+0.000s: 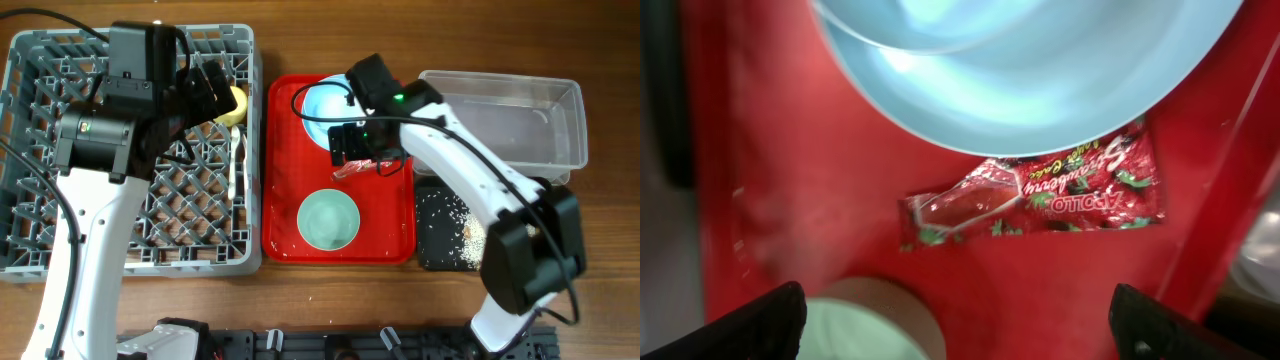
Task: Sort waste into correct bins and load items into the dishwasher rack
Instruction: 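Grasp the red candy wrapper on the red tray with the right gripper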
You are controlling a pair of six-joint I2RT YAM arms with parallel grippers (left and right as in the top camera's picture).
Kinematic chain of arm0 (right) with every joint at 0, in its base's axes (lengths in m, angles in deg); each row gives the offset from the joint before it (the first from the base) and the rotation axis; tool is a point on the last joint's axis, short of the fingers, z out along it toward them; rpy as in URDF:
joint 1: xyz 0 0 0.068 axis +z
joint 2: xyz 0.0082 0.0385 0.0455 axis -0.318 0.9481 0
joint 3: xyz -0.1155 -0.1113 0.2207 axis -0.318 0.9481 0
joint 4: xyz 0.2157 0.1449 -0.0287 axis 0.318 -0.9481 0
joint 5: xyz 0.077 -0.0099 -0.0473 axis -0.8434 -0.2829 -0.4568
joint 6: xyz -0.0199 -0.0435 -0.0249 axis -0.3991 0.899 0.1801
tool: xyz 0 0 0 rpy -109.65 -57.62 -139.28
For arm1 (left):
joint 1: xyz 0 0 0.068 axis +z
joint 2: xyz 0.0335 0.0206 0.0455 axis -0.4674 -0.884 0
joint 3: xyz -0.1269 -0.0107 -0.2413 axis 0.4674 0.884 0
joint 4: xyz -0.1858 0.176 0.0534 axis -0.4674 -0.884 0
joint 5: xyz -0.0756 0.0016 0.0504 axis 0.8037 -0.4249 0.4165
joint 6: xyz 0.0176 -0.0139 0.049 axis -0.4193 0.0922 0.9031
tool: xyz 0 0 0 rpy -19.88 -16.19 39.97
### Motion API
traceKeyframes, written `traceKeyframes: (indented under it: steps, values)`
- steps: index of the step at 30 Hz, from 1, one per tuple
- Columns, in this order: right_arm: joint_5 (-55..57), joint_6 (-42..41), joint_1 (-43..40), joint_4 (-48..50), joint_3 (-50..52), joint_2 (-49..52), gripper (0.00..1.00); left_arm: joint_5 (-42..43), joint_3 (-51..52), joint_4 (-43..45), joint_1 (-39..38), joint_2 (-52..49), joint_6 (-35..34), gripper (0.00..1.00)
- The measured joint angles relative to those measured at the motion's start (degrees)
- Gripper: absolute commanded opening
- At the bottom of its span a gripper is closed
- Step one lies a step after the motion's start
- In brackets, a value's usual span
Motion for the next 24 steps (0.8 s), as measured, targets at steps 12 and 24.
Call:
traceKeyframes:
  steps: [12, 24]
  values:
    - [3.3, -28.0, 2.5, 6.8, 0.7, 7.1, 0.99, 0.0, 0.0, 0.0, 0.0, 0.0, 0.0, 1.0]
    - [5.6, -29.2, 2.5, 10.3, 7.5, 7.4, 0.34, 0.0, 0.0, 0.0, 0.0, 0.0, 0.0, 1.0]
